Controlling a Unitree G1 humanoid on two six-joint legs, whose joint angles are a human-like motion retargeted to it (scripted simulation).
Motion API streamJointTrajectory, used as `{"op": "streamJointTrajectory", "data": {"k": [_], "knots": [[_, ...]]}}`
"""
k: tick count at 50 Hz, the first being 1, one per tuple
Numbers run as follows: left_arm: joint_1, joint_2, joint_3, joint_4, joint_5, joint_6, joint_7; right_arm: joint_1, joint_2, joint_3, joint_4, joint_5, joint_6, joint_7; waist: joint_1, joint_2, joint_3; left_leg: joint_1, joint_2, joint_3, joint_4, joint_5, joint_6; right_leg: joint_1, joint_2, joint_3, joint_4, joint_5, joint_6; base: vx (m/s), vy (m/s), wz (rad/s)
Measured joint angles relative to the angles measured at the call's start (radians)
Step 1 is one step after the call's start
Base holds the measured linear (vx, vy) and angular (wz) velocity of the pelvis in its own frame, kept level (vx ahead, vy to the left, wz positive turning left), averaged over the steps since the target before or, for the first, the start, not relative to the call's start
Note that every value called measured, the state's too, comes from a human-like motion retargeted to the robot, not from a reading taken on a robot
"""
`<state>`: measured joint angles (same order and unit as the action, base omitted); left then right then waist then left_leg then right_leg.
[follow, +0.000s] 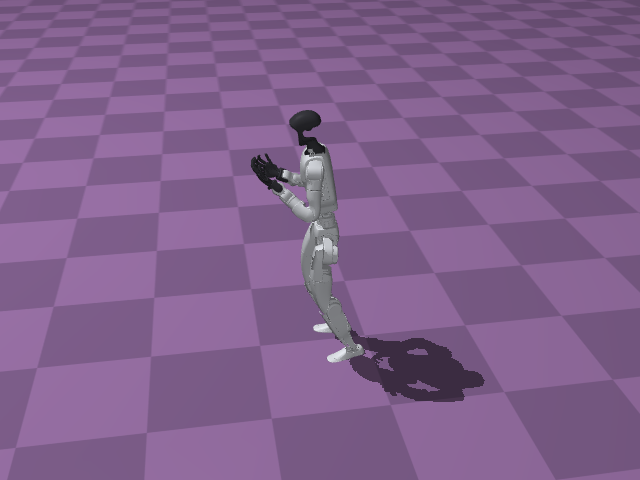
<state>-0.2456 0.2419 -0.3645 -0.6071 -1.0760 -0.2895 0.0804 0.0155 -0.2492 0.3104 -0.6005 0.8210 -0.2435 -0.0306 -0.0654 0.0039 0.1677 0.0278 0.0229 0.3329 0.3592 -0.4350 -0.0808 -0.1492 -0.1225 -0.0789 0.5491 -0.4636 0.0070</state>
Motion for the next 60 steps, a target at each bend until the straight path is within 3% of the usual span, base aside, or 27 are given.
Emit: {"op": "streamJointTrajectory", "data": {"k": [2,5,9,13,18,20,22,25,28,30,33,37,39,40,42,45,47,49,53,55,56,57,58,60], "knots": [[-0.013,-0.032,0.026,-0.070,-0.057,0.019,-0.035,0.021,0.004,-0.019,-0.076,0.021,-0.006,0.036,0.024,-0.002,-0.039,-0.015,-0.013,0.027,-0.057,0.121,0.034,-0.005,0.008,0.016,-0.095,0.122,-0.027,-0.02,0.02,-0.49],[0.048,-0.091,0.057,-0.174,-0.114,0.035,-0.086,0.081,-0.046,-0.057,-0.188,0.064,-0.006,0.077,0.024,0.030,-0.114,-0.011,-0.006,0.022,-0.158,0.327,0.013,0.052,0.062,0.068,-0.326,0.334,-0.009,0.01,0.00,-0.09],[0.104,-0.105,0.059,-0.194,-0.095,0.052,-0.095,0.137,-0.121,-0.085,-0.160,0.051,0.002,0.061,0.024,0.014,-0.181,-0.026,-0.013,-0.020,-0.188,0.446,0.018,0.099,0.081,0.185,-0.475,0.385,0.051,0.01,-0.08,0.19],[0.140,-0.067,0.023,-0.111,-0.039,0.047,-0.063,0.167,-0.096,-0.051,-0.031,0.045,-0.002,0.021,0.050,-0.037,-0.160,-0.039,-0.027,-0.067,-0.073,0.334,0.030,0.159,0.056,0.229,-0.474,0.372,0.074,-0.06,-0.07,0.17],[0.196,-0.080,0.063,0.005,-0.015,0.040,-0.008,0.076,-0.018,-0.008,0.034,0.001,-0.018,-0.034,0.083,-0.037,-0.065,-0.067,0.020,-0.061,0.129,-0.014,0.040,0.140,0.089,0.215,-0.301,0.022,-0.013,-0.11,-0.04,-0.19],[0.222,-0.098,0.113,-0.011,-0.102,0.040,-0.021,0.026,-0.001,-0.033,-0.004,0.005,-0.009,-0.009,0.088,-0.042,-0.055,-0.094,0.029,-0.041,0.145,-0.026,0.075,0.087,0.099,0.222,-0.246,0.011,-0.034,-0.08,-0.06,-0.25],[0.266,-0.099,0.137,-0.061,-0.170,0.046,-0.051,0.040,0.002,-0.054,-0.078,0.048,-0.014,0.011,0.084,-0.049,-0.078,-0.092,0.008,-0.044,0.067,0.107,0.089,0.103,0.084,0.216,-0.342,0.153,-0.015,0.01,-0.07,0.20],[0.316,-0.056,0.147,-0.144,-0.187,0.050,-0.098,0.096,-0.017,-0.080,-0.181,0.076,-0.016,0.044,0.089,-0.062,-0.135,-0.058,-0.023,-0.021,-0.105,0.361,0.073,0.142,0.054,0.173,-0.499,0.408,0.066,0.04,-0.08,0.29],[0.358,-0.020,0.149,-0.205,-0.187,0.053,-0.133,0.130,-0.045,-0.076,-0.209,0.045,-0.005,0.064,0.093,-0.061,-0.177,-0.040,-0.019,0.020,-0.194,0.479,0.022,0.148,0.034,0.047,-0.518,0.492,0.099,-0.01,-0.06,0.01],[0.380,-0.013,0.140,-0.216,-0.178,0.051,-0.137,0.142,-0.060,-0.057,-0.186,0.023,0.002,0.064,0.090,-0.050,-0.183,-0.038,-0.016,-0.010,-0.207,0.484,-0.013,0.160,0.025,-0.012,-0.495,0.479,0.082,-0.07,-0.03,-0.01],[0.381,-0.031,0.124,-0.162,-0.227,0.095,-0.027,0.152,-0.076,-0.035,-0.088,0.134,0.042,0.097,0.086,-0.025,-0.156,-0.018,-0.021,-0.112,-0.189,0.379,-0.021,0.191,0.024,0.019,-0.428,0.379,0.082,-0.10,-0.01,0.15],[0.296,-0.060,0.067,-0.032,-0.112,0.082,0.054,0.124,-0.043,0.006,0.038,0.086,-0.002,0.041,0.095,-0.011,-0.091,-0.042,-0.012,-0.130,-0.044,0.086,0.033,0.174,0.022,0.014,-0.264,0.082,0.063,-0.13,-0.02,0.34],[0.248,-0.062,0.053,-0.021,-0.054,0.037,-0.002,0.084,-0.024,-0.015,0.022,0.055,0.015,0.002,0.112,-0.022,-0.065,-0.104,0.008,-0.118,0.076,-0.013,0.038,0.134,0.027,-0.002,-0.191,-0.033,0.023,-0.12,-0.07,0.07],[0.229,-0.063,0.054,-0.035,-0.121,0.031,-0.022,0.054,-0.021,-0.021,0.011,-0.003,0.007,-0.001,0.126,-0.038,-0.062,-0.134,0.007,-0.111,0.101,-0.011,0.055,0.106,0.022,0.000,-0.172,-0.042,0.008,-0.06,-0.08,-0.19],[0.243,-0.066,0.048,-0.080,-0.231,0.058,-0.063,0.041,-0.010,-0.011,-0.048,0.001,-0.002,0.011,0.147,-0.063,-0.082,-0.133,-0.018,-0.095,0.011,0.131,0.087,0.090,0.012,0.023,-0.228,0.085,-0.002,0.01,-0.07,-0.17],[0.322,-0.028,0.038,-0.147,-0.211,0.081,-0.106,0.073,-0.034,-0.002,-0.141,0.043,-0.001,0.047,0.134,-0.065,-0.144,-0.103,-0.023,-0.050,-0.149,0.387,0.047,0.126,0.016,-0.007,-0.398,0.360,0.040,0.08,-0.08,0.24],[0.378,0.022,0.043,-0.179,-0.159,0.081,-0.124,0.099,-0.053,-0.006,-0.157,0.058,0.008,0.065,0.113,-0.072,-0.174,-0.089,-0.026,-0.015,-0.204,0.472,0.008,0.145,0.009,-0.059,-0.457,0.440,0.066,0.04,-0.09,0.47],[0.406,0.047,0.025,-0.182,-0.126,0.080,-0.125,0.120,-0.063,0.005,-0.139,0.059,0.013,0.069,0.095,-0.072,-0.181,-0.082,-0.034,-0.023,-0.222,0.492,-0.018,0.159,0.007,-0.087,-0.484,0.435,0.068,0.00,-0.07,0.60],[0.415,0.057,-0.002,-0.116,-0.144,0.126,-0.017,0.174,-0.088,0.025,-0.045,0.187,0.058,0.102,0.093,-0.055,-0.150,-0.036,-0.060,-0.108,-0.210,0.401,-0.010,0.188,0.023,0.003,-0.468,0.343,0.091,-0.04,-0.03,0.56],[0.381,0.040,-0.013,-0.036,-0.108,0.131,0.015,0.165,-0.093,0.043,0.029,0.166,0.033,0.094,0.102,-0.039,-0.120,-0.026,-0.057,-0.124,-0.169,0.259,0.026,0.186,0.033,0.033,-0.411,0.232,0.068,-0.08,-0.01,0.36],[0.360,0.007,-0.026,-0.016,-0.243,0.110,0.060,0.142,-0.089,0.058,0.052,0.154,0.014,0.059,0.106,-0.036,-0.105,-0.035,-0.052,-0.121,-0.134,0.178,0.053,0.166,0.034,0.031,-0.352,0.154,0.053,-0.10,-0.02,0.24],[0.335,-0.007,-0.026,0.007,-0.284,0.089,0.063,0.112,-0.089,0.062,0.070,0.117,0.000,0.028,0.108,-0.033,-0.092,-0.054,-0.041,-0.119,-0.084,0.099,0.066,0.142,0.039,0.026,-0.293,0.077,0.036,-0.11,-0.04,0.23],[0.300,0.021,-0.001,0.037,-0.135,0.070,-0.017,0.069,-0.097,0.041,0.077,0.033,-0.004,0.004,0.108,-0.031,-0.080,-0.097,-0.017,-0.117,-0.006,0.023,0.051,0.109,0.053,0.016,-0.234,0.001,0.015,-0.09,-0.06,0.29],[0.271,0.027,0.034,0.021,-0.150,0.060,-0.056,0.030,-0.088,0.008,0.041,0.026,0.000,0.003,0.108,-0.045,-0.069,-0.162,-0.006,-0.116,0.099,-0.001,0.085,0.079,0.051,0.002,-0.195,-0.021,0.005,-0.03,-0.07,0.34]]}}
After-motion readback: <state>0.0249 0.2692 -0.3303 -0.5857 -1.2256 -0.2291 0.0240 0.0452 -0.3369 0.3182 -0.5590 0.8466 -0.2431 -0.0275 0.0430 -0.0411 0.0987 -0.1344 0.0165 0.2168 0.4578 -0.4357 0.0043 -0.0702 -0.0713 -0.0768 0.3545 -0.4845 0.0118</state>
